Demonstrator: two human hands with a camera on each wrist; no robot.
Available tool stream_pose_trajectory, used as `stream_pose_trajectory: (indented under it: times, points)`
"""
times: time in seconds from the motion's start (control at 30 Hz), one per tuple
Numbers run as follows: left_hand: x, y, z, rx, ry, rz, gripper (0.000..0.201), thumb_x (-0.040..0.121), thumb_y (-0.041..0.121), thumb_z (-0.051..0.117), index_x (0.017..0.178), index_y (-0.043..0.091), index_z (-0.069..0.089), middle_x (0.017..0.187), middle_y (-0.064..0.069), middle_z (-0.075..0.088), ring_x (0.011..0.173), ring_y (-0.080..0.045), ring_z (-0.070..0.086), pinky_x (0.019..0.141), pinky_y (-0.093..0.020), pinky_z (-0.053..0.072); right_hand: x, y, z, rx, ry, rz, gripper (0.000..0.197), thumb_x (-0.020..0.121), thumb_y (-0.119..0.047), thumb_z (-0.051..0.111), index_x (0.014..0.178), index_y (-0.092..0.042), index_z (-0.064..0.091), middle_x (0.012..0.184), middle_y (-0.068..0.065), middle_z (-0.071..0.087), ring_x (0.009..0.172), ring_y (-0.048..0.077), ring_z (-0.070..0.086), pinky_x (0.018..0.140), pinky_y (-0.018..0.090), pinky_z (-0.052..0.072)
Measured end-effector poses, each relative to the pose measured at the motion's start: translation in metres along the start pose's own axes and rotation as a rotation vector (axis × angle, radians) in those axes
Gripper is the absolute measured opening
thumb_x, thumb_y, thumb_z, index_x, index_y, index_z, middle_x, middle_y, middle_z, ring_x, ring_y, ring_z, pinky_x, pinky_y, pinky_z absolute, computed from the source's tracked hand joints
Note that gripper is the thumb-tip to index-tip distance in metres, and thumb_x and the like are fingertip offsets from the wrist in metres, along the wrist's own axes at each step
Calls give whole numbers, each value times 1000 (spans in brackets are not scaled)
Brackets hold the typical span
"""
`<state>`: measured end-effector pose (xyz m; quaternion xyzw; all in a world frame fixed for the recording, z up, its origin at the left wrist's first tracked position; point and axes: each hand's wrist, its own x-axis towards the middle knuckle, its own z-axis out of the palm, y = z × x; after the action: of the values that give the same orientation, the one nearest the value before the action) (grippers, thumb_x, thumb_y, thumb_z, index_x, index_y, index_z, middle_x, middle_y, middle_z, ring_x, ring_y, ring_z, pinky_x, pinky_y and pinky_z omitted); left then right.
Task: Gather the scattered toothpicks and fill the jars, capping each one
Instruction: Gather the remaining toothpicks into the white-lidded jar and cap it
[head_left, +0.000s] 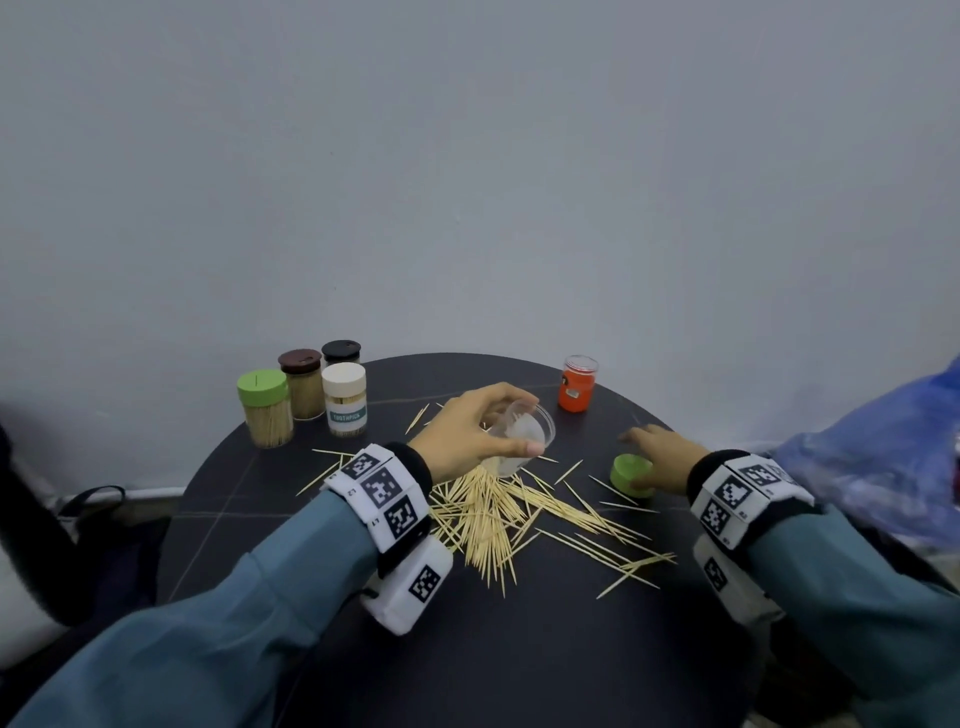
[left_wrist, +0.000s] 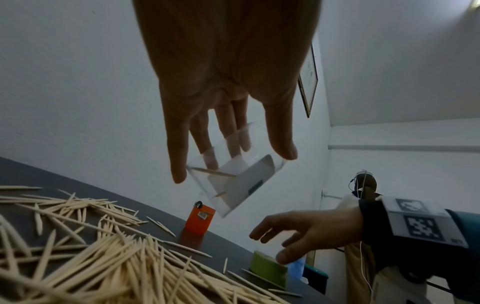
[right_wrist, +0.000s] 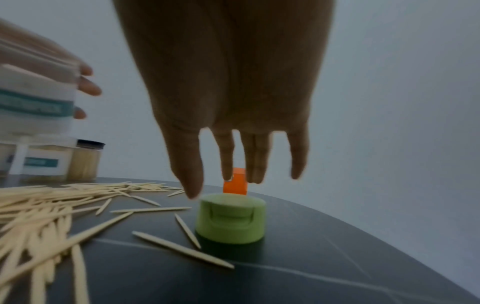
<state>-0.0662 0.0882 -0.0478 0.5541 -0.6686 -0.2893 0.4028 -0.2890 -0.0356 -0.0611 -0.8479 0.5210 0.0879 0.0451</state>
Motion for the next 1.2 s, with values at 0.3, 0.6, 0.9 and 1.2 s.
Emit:
stream_pose_trajectory:
  times: [0.3, 0.6, 0.9, 1.2]
  points:
    - [0, -2, 1, 13, 21, -13, 51, 78, 29, 73, 124, 23, 53, 121, 12, 56, 118, -13, 51, 62, -15, 42, -46, -31, -9, -120, -244, -114, 90, 65, -50, 77, 134, -12, 35, 133, 4, 42, 119, 21, 45, 101, 33, 41]
    - [0, -2, 2, 28, 7, -21, 52, 76, 29, 74, 124, 23, 54, 130, 5, 56, 120, -15, 49, 96, -32, 42, -50, -35, -1, -189, -315, -21, 101, 69, -51, 73, 144, -6, 22, 145, 10, 31, 131, 26, 37, 107, 38, 36]
    - [2, -5, 2, 32, 6, -14, 53, 76, 31, 75, 124, 24, 54, 128, 7, 56, 119, -14, 51, 93, -31, 44, -31, -30, 1, -86, -216, -66, 36, 76, -33, 74, 94, -6, 59, 94, 7, 59, 88, 20, 56, 72, 25, 48]
    - [2, -9, -2, 28, 28, -18, 53, 74, 32, 76, 122, 25, 55, 127, 7, 58, 119, -16, 52, 80, -28, 49, -17, -56, -3, 34, -191, -133, 40, 80, -19, 72, 115, -5, 59, 110, 9, 66, 84, 14, 57, 74, 23, 50]
